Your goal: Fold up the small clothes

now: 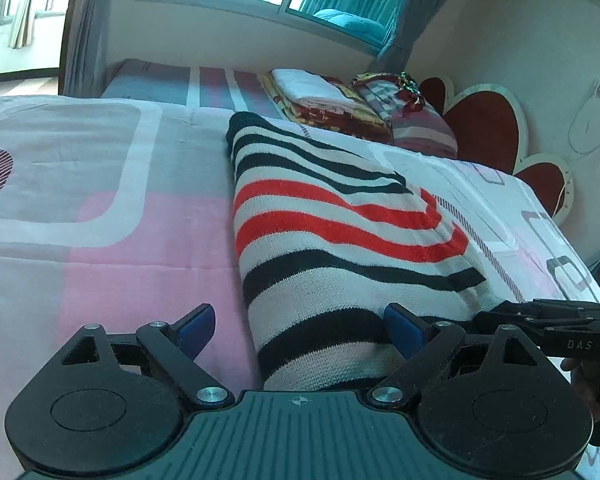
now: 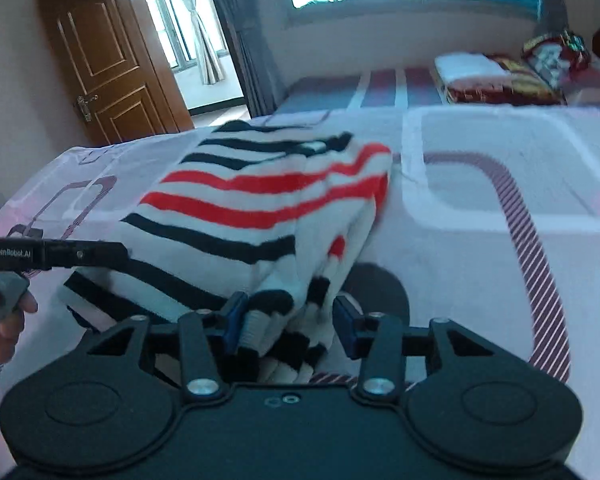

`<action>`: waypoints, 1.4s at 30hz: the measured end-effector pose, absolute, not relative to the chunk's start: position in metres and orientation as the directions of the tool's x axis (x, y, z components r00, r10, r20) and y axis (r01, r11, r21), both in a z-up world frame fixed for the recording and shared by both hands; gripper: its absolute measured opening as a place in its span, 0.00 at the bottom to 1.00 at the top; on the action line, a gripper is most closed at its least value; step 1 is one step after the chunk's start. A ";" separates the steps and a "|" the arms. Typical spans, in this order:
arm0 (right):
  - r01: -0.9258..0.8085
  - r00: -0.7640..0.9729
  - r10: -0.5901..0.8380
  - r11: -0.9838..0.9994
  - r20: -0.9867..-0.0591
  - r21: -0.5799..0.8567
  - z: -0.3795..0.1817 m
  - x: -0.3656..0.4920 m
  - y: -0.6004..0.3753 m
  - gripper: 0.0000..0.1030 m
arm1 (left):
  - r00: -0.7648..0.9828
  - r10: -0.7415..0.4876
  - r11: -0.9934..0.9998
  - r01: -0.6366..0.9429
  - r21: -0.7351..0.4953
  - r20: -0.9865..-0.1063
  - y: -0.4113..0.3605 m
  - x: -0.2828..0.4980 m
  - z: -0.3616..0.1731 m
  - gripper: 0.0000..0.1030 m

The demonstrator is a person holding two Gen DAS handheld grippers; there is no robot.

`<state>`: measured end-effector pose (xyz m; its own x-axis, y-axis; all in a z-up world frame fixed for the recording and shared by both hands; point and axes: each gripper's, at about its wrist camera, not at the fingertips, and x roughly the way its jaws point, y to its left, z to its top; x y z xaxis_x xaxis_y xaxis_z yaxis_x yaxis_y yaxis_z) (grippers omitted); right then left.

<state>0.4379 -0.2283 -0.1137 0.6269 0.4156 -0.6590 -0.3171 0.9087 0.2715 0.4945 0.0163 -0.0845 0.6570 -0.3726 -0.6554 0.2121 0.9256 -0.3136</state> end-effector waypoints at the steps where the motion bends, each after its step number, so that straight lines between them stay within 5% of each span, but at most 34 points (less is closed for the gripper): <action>1: -0.308 0.624 0.416 0.909 -0.661 0.280 -0.115 0.439 -0.229 0.48 | 0.657 -0.372 0.926 0.211 -0.314 -0.655 0.016 0.494 -0.085 0.88; 5: -0.266 0.615 0.414 0.910 -0.672 0.317 -0.125 0.443 -0.234 0.64 | 0.657 -0.374 0.924 0.203 -0.325 -0.654 0.015 0.495 -0.088 0.88; 20: -0.253 0.600 0.459 0.886 -0.655 0.388 -0.108 0.445 -0.253 0.68 | 0.675 -0.366 0.927 0.203 -0.315 -0.641 0.024 0.503 -0.068 0.95; 23: -0.201 0.583 0.542 0.818 -0.605 0.539 -0.108 0.461 -0.274 0.68 | 0.616 -0.452 0.882 0.202 -0.426 -0.645 0.038 0.523 -0.072 0.95; 24: -0.165 0.569 0.581 0.774 -0.583 0.611 -0.113 0.469 -0.283 0.68 | 0.588 -0.492 0.856 0.191 -0.481 -0.642 0.042 0.530 -0.078 0.95; 27: -0.058 0.542 0.626 0.693 -0.561 0.719 -0.135 0.492 -0.303 0.68 | 0.498 -0.570 0.799 0.154 -0.581 -0.653 0.047 0.545 -0.095 0.71; 42: -0.012 0.360 0.775 0.561 -0.520 0.828 -0.159 0.538 -0.285 0.67 | 0.402 -0.647 0.746 0.156 -0.648 -0.648 0.036 0.580 -0.111 0.78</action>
